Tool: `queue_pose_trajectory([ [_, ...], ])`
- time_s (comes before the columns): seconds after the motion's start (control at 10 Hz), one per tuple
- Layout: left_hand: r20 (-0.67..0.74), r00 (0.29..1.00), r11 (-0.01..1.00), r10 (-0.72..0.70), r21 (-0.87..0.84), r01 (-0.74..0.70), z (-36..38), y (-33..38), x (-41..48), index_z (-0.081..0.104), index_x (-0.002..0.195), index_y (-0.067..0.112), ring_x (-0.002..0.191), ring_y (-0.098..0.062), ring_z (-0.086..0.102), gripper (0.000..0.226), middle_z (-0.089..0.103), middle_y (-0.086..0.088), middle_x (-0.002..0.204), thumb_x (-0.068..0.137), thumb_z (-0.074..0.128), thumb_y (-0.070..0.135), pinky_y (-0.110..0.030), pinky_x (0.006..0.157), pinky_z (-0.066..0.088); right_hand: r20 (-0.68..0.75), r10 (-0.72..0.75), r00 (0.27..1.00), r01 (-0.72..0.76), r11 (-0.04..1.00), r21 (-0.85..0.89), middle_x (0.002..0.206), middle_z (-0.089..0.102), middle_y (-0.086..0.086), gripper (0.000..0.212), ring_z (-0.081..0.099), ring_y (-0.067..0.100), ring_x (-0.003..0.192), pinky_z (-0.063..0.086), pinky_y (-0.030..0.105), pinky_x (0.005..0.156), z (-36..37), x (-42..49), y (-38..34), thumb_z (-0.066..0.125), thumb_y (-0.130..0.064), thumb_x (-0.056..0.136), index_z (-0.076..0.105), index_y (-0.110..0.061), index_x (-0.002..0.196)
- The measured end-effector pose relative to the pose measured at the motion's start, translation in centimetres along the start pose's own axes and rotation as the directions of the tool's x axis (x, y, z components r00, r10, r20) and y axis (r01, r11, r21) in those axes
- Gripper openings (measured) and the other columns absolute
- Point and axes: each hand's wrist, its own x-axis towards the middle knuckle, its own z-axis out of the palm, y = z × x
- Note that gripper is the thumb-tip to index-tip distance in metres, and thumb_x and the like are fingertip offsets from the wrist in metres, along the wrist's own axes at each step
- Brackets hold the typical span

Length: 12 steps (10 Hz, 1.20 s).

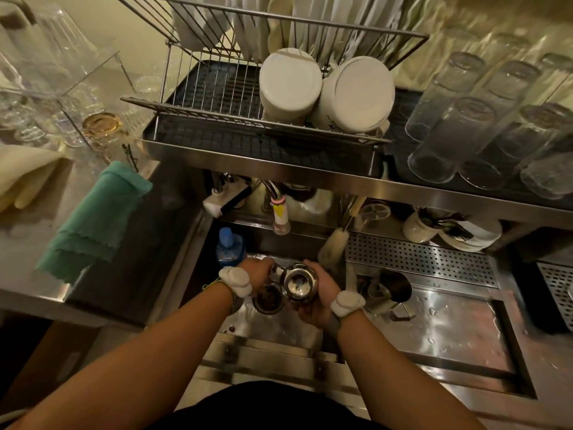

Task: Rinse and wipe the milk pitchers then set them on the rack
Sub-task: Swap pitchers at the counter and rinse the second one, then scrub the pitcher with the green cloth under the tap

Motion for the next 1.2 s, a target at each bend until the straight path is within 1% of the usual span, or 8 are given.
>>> queue_pose_trajectory([
  [0.2, 0.029, 0.999, 0.996, 0.020, -0.085, -0.017, -0.8, 1.5, -2.7, 0.065, 0.100, 0.006, 0.098, -0.035, 0.069, 0.030, 0.069, -0.023, 0.112, 0.093, 0.061, 0.034, -0.051, 0.088, 0.057, 0.078, -0.109, 0.991, 0.112, 0.993, -0.038, 0.098, 0.079, 0.012, 0.052, 0.078, 0.028, 0.073, 0.061, 0.038, 0.066, 0.0, 0.0, 0.6, 0.081, -0.060, 0.063, 0.084, -0.016, 0.090],
  [0.4, 0.003, 0.960, 0.952, 0.280, -0.131, -0.278, -1.4, -0.6, -4.4, 0.067, 0.074, 0.015, 0.075, -0.013, 0.067, 0.020, 0.068, -0.006, 0.079, 0.080, 0.077, 0.032, -0.030, 0.072, 0.054, 0.087, -0.208, 0.974, 0.209, 0.978, 0.000, 0.110, 0.076, 0.016, 0.044, 0.071, 0.035, 0.103, 0.058, 0.052, 0.087, 1.6, 0.1, 1.2, 0.074, -0.042, 0.078, 0.072, -0.016, 0.114],
  [0.5, -0.103, 0.973, 0.914, 0.208, -0.333, -0.230, -1.7, -1.4, -4.8, 0.067, 0.092, 0.015, 0.097, -0.026, 0.067, 0.019, 0.068, -0.014, 0.100, 0.083, 0.071, 0.031, -0.044, 0.089, 0.055, 0.175, -0.184, 0.967, 0.170, 0.981, 0.094, 0.104, 0.077, 0.016, 0.053, 0.073, 0.030, 0.087, 0.060, 0.040, 0.070, 2.7, -0.2, 1.6, 0.071, -0.048, 0.066, 0.079, -0.013, 0.105],
  [0.6, -0.139, 0.982, 0.919, 0.126, -0.356, -0.169, -2.4, -2.5, -5.3, 0.056, 0.092, 0.030, 0.090, -0.015, 0.066, 0.037, 0.068, 0.003, 0.097, 0.070, 0.081, 0.044, -0.033, 0.074, 0.056, 0.294, -0.155, 0.943, 0.124, 0.985, 0.123, 0.116, 0.073, 0.020, 0.059, 0.074, 0.034, 0.090, 0.053, 0.045, 0.091, 3.6, -0.6, 2.2, 0.067, -0.052, 0.072, 0.077, -0.010, 0.114],
  [0.8, -0.117, 0.992, 0.829, 0.043, -0.550, -0.100, -3.4, -3.3, -7.1, 0.062, 0.110, 0.027, 0.091, -0.020, 0.073, 0.065, 0.074, -0.001, 0.102, 0.054, 0.092, 0.042, -0.028, 0.066, 0.059, 0.356, -0.076, 0.931, 0.158, 0.966, -0.206, 0.119, 0.073, 0.018, 0.063, 0.072, 0.033, 0.098, 0.052, 0.043, 0.084, 4.8, -1.2, 2.4, 0.045, -0.063, 0.089, 0.074, -0.016, 0.120],
  [0.9, -0.220, 0.975, 0.846, 0.028, -0.514, -0.140, -3.6, -3.8, -7.8, 0.053, 0.121, 0.031, 0.099, -0.020, 0.065, 0.073, 0.062, 0.002, 0.112, 0.060, 0.092, 0.026, -0.035, 0.073, 0.061, 0.290, -0.102, 0.952, 0.209, 0.906, -0.369, 0.115, 0.075, 0.015, 0.053, 0.073, 0.033, 0.103, 0.049, 0.048, 0.100, 5.4, -1.6, 1.9, 0.050, -0.056, 0.093, 0.068, -0.016, 0.124],
  [1.1, -0.399, 0.908, 0.898, 0.128, -0.343, -0.277, -3.6, -3.6, -8.8, 0.043, 0.135, 0.034, 0.102, -0.012, 0.059, 0.086, 0.057, 0.011, 0.114, 0.062, 0.090, 0.026, -0.027, 0.075, 0.055, 0.290, -0.213, 0.933, 0.308, 0.890, -0.337, 0.109, 0.078, 0.008, 0.057, 0.074, 0.027, 0.101, 0.058, 0.044, 0.078, 5.4, -2.1, 0.9, 0.039, -0.063, 0.097, 0.069, -0.021, 0.122],
  [1.2, -0.427, 0.867, 0.943, 0.257, -0.086, -0.322, -4.7, -2.4, -9.4, 0.041, 0.139, 0.032, 0.112, -0.014, 0.059, 0.092, 0.057, 0.007, 0.123, 0.061, 0.089, 0.025, -0.023, 0.081, 0.051, 0.377, -0.238, 0.895, 0.365, 0.877, -0.314, 0.112, 0.076, 0.016, 0.050, 0.073, 0.034, 0.103, 0.057, 0.057, 0.090, 6.0, -2.8, 0.0, 0.050, -0.051, 0.098, 0.066, -0.010, 0.123],
])
